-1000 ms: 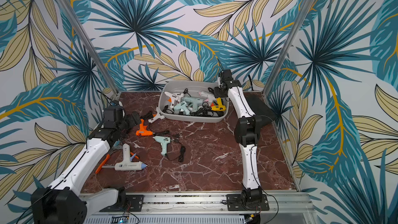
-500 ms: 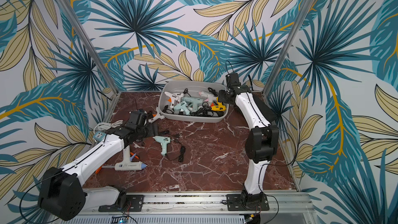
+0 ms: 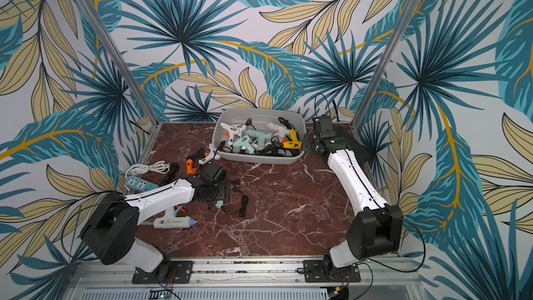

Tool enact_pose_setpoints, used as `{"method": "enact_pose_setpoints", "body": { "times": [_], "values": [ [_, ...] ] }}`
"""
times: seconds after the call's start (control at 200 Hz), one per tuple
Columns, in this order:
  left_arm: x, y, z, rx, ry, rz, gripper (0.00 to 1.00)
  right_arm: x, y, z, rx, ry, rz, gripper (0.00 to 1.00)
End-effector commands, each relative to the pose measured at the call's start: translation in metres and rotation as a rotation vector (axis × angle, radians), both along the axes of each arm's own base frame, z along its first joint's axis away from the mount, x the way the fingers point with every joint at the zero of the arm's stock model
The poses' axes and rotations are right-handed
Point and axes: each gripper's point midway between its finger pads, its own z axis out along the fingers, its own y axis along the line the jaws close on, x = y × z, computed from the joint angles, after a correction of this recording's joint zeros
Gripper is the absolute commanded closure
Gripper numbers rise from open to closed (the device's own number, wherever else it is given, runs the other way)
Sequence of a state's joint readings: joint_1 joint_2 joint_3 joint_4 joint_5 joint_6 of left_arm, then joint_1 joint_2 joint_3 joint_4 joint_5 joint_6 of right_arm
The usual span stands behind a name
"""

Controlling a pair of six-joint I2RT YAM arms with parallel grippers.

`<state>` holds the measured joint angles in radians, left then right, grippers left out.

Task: Put the hot melt glue gun into the storage box
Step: Pick up the hot melt adhesive gun from the center of the board.

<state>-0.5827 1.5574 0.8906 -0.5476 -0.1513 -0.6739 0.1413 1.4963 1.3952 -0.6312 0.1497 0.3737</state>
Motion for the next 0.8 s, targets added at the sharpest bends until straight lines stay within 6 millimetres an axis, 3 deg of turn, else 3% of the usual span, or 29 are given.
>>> {"method": "enact_pose_setpoints", "body": {
  "times": [0.0,0.28,0.571,0.791],
  "values": [
    [0.001,-0.002,-0.002,0.001,0.004,0.033,0.24,-0.006,0.0,0.007,0.007,-0.034,-0.014,0.34],
    [-0.012,-0.006,-0.022,0.004,0.063,0.033,0.35,-0.01,0.0,0.005,0.021,-0.039,-0.014,0.34],
    [-0.013,-0.003,-0.037,0.03,0.078,0.043,0.57,-0.009,0.005,0.004,0.045,-0.046,-0.006,0.34],
    [-0.014,-0.004,-0.036,0.011,0.072,0.054,0.9,-0.013,0.003,0.008,0.042,-0.054,-0.007,0.33]
  ]
}}
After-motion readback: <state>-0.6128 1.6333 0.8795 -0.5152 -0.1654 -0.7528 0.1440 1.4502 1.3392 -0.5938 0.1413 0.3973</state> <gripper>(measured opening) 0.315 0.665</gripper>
